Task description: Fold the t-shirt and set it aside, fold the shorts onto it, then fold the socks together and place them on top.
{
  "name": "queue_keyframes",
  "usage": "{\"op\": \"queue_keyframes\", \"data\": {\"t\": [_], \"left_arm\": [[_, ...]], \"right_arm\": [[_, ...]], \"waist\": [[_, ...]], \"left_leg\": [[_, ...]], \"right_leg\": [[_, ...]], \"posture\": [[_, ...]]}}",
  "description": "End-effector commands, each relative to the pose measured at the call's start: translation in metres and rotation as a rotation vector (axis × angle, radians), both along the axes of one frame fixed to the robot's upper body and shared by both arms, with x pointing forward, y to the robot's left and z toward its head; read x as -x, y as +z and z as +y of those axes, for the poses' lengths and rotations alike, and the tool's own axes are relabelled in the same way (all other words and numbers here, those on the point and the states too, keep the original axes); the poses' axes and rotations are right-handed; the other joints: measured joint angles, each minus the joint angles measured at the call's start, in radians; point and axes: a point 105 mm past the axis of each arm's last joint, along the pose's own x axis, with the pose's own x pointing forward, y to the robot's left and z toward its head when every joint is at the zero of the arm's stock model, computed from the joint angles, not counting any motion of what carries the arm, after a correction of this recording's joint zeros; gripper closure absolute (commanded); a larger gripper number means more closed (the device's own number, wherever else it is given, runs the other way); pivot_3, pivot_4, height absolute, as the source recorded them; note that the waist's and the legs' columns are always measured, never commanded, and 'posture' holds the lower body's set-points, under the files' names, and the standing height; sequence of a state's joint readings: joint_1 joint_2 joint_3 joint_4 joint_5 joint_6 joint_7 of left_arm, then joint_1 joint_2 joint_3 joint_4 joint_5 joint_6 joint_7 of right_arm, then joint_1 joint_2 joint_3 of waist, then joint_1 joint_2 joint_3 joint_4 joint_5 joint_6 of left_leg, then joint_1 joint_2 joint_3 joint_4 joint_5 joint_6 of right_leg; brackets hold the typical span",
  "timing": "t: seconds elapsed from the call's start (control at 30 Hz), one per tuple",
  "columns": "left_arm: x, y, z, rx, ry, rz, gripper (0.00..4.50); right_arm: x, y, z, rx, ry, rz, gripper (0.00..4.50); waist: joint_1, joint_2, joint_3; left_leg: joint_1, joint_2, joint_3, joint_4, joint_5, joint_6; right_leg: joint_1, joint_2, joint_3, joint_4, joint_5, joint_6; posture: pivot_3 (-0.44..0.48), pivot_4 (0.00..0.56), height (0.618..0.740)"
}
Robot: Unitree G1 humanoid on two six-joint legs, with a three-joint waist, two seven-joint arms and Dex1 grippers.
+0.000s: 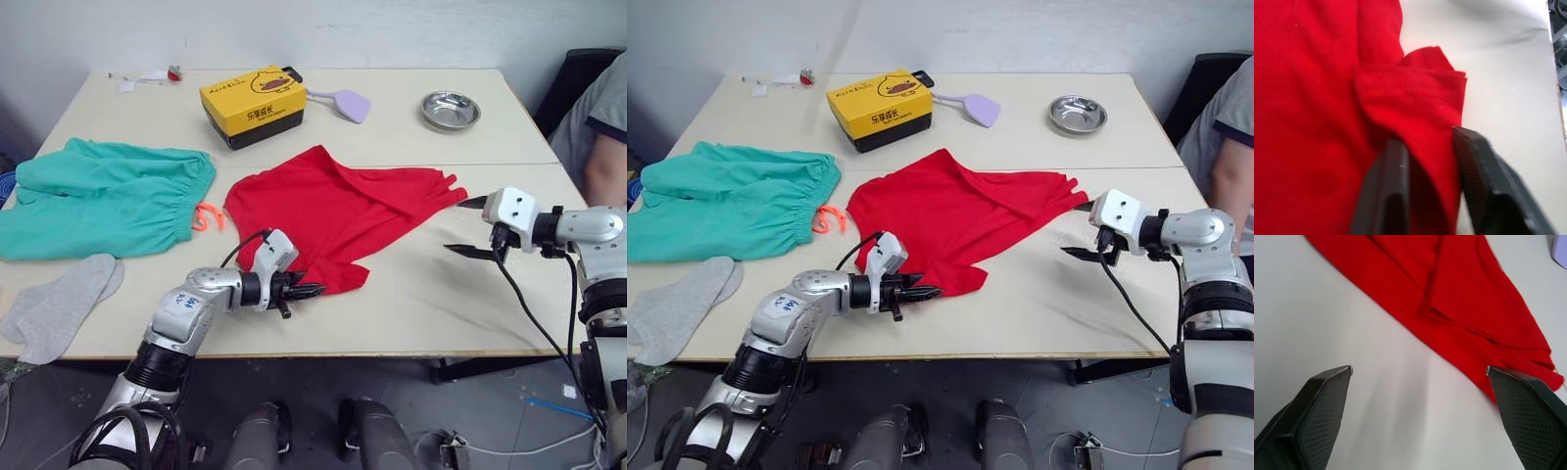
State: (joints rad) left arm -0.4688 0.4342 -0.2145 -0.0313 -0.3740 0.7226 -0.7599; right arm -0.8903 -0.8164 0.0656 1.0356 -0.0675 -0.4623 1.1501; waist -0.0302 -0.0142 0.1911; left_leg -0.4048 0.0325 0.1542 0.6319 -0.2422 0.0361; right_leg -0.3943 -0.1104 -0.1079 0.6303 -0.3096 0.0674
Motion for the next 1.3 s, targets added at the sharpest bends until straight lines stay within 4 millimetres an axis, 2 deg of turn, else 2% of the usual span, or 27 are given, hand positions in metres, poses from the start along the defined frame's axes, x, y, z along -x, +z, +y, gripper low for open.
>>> {"op": "queue_keyframes", "data": {"t": [0.03, 0.07, 0.23, 0.37, 0.53, 0.7, 0.8, 1.07, 1.23, 1.3], "left_arm": [[-0.003, 0.007, 0.003, -0.005, -0.013, -0.043, 4.31], [-0.003, 0.007, 0.006, -0.001, -0.012, -0.043, 4.45], [0.004, 0.014, 0.023, 0.003, -0.049, -0.074, 4.45], [0.012, 0.02, 0.045, 0.011, -0.054, -0.088, 4.45], [0.015, 0.022, 0.076, -0.011, 0.0, -0.107, 4.45], [0.021, 0.021, 0.093, -0.037, 0.018, -0.134, 4.45], [0.019, 0.021, 0.094, -0.033, 0.028, -0.149, 4.5], [0.018, 0.024, 0.092, -0.018, 0.023, -0.16, 4.5], [0.018, 0.025, 0.095, -0.018, 0.02, -0.161, 4.5], [0.018, 0.025, 0.095, -0.017, 0.016, -0.162, 4.5]], "right_arm": [[-0.011, 0.012, -0.007, 0.082, -0.064, -0.079, 0.0], [-0.013, 0.011, -0.008, 0.105, -0.076, -0.087, 0.0], [-0.029, 0.013, -0.003, 0.205, -0.122, -0.166, 0.0], [-0.035, 0.009, 0.001, 0.241, -0.139, -0.162, 0.0], [-0.036, 0.007, 0.006, 0.241, -0.12, -0.124, 0.0], [-0.031, -0.006, 0.01, 0.258, -0.079, -0.002, 0.0], [-0.026, -0.012, 0.01, 0.276, -0.055, 0.062, 0.58], [-0.018, -0.003, 0.005, 0.295, -0.027, 0.1, 3.47], [-0.013, 0.001, -0.002, 0.288, -0.029, 0.078, 3.47], [-0.01, 0.002, 0.001, 0.276, 0.013, 0.038, 3.47]], "waist": [[0.001, 0.0, 0.0], [0.001, 0.0, 0.0], [-0.004, 0.0, 0.0], [-0.008, 0.0, 0.0], [-0.008, 0.001, 0.0], [-0.01, 0.001, 0.001], [-0.007, 0.001, 0.001], [-0.007, 0.001, 0.001], [-0.006, 0.001, 0.001], [-0.006, 0.001, 0.001]], "left_leg": [[0.0, 0.0, 0.0, 0.0, 0.0, 0.0], [0.0, 0.0, 0.0, 0.0, 0.0, 0.0], [0.0, 0.0, 0.0, 0.0, 0.0, -0.001], [0.0, 0.0, 0.0, -0.001, 0.0, -0.001], [0.0, 0.0, 0.0, 0.0, 0.0, -0.001], [0.0, 0.0, 0.0, -0.001, 0.0, -0.001], [0.0, 0.0, 0.0, -0.001, 0.0, -0.001], [0.0, 0.0, 0.0, -0.001, 0.0, -0.001], [0.0, 0.0, 0.0, -0.001, 0.0, -0.001], [0.0, 0.0, 0.0, -0.001, 0.0, -0.001]], "right_leg": [[0.0, 0.0, 0.0, 0.0, 0.0, 0.0], [0.0, 0.0, 0.0, 0.0, 0.0, 0.0], [0.0, 0.0, 0.0, 0.0, 0.0, 0.0], [-0.001, 0.0, 0.001, 0.0, 0.0, -0.001], [-0.001, 0.0, 0.0, 0.0, -0.001, -0.001], [-0.001, 0.0, 0.0, 0.0, -0.001, -0.001], [-0.001, 0.0, 0.0, 0.0, -0.001, -0.001], [-0.001, 0.0, 0.0, 0.001, -0.001, -0.001], [-0.001, 0.0, 0.0, 0.001, -0.001, -0.001], [-0.001, 0.0, 0.0, 0.001, -0.001, -0.001]], "posture": [[0.0, 0.15, 0.74], [0.0, 0.15, 0.74], [0.0, 0.15, 0.74], [0.0, 0.15, 0.74], [0.0, 0.15, 0.74], [0.0, 0.15, 0.74], [0.0, 0.15, 0.74], [0.0, 0.15, 0.74], [0.0, 0.15, 0.74], [0.0, 0.15, 0.74]]}}
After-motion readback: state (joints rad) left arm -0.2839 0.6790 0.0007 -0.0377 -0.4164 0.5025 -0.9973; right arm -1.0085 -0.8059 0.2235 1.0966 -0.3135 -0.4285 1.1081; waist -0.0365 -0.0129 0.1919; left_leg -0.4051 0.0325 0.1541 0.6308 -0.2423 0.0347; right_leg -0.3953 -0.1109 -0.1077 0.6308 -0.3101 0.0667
